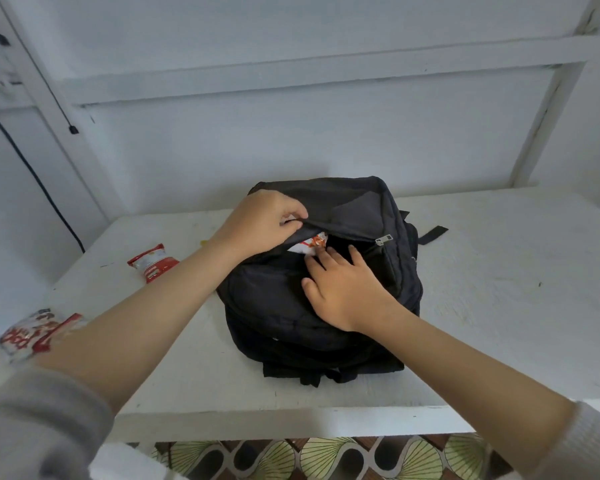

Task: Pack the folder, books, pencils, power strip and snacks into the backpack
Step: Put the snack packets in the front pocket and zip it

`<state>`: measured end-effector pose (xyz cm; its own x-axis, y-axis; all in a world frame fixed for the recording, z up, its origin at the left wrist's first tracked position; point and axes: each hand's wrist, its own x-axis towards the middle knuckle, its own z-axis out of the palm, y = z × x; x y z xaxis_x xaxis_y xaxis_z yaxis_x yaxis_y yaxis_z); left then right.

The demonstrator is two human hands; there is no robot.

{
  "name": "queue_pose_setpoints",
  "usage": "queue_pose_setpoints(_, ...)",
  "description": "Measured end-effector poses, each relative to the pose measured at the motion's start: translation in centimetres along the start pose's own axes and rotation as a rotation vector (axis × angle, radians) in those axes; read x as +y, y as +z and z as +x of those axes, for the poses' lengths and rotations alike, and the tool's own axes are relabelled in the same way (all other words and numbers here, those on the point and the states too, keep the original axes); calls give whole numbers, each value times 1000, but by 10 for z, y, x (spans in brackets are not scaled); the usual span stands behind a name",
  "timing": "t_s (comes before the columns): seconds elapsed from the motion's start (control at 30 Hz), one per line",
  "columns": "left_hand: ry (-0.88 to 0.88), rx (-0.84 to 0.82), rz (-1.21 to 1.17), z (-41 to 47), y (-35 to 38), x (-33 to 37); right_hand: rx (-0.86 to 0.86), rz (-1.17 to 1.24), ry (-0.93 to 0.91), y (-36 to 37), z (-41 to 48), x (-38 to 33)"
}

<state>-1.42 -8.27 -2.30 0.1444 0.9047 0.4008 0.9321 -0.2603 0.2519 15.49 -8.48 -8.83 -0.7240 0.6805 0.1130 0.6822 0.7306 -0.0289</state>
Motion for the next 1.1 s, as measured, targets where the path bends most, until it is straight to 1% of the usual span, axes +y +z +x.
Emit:
queue_pose_setpoints(0.03,-30,0,-7,-3,1,-4,-8,16,9,1,3,0)
queue_pose_setpoints(0.1,-85,57,-74,-6,1,-6,-27,60,38,1,8,-1)
queue_pose_setpoints(0.2,-91,149,-135,-5,-5,1,-82,83,31,-8,9,-4)
queue_pose_setpoints(0.3,-125,128,-149,-15,-7,1,-132,54,-40,-31,-2,-6)
queue_pose_setpoints(0.37,-171,100,-138,-28,-4,-5,-114,134,-74,-51,-11,-3)
queue_pose_setpoints(0.43,-226,86,-144,-45,1,-12,-52,227,-79,-69,-12,2)
queue_pose_setpoints(0.53,-324,127,-177,-69,7,-20,80,328,-35,-82,3,15)
queue_pose_setpoints(0.63,-387,186,-263,-85,15,-21,159,327,-6,-77,35,26)
queue_pose_setpoints(0.7,-430,217,-309,-90,19,-20,160,314,-39,-65,60,33)
queue_pose_setpoints(0.8,-471,247,-357,-93,23,-18,53,324,-93,-49,92,36)
queue_pose_setpoints(0.9,-496,220,-393,-91,23,-19,-42,317,-72,-39,112,36)
queue_pose_setpoints(0.97,-494,171,-402,-87,22,-19,-60,318,-51,-34,117,36)
queue_pose_setpoints(1.03,-482,122,-393,-81,21,-20,10,394,-35,-34,116,38)
queue_pose_setpoints(1.1,-465,87,-401,-73,20,-22,108,525,3,-36,111,41)
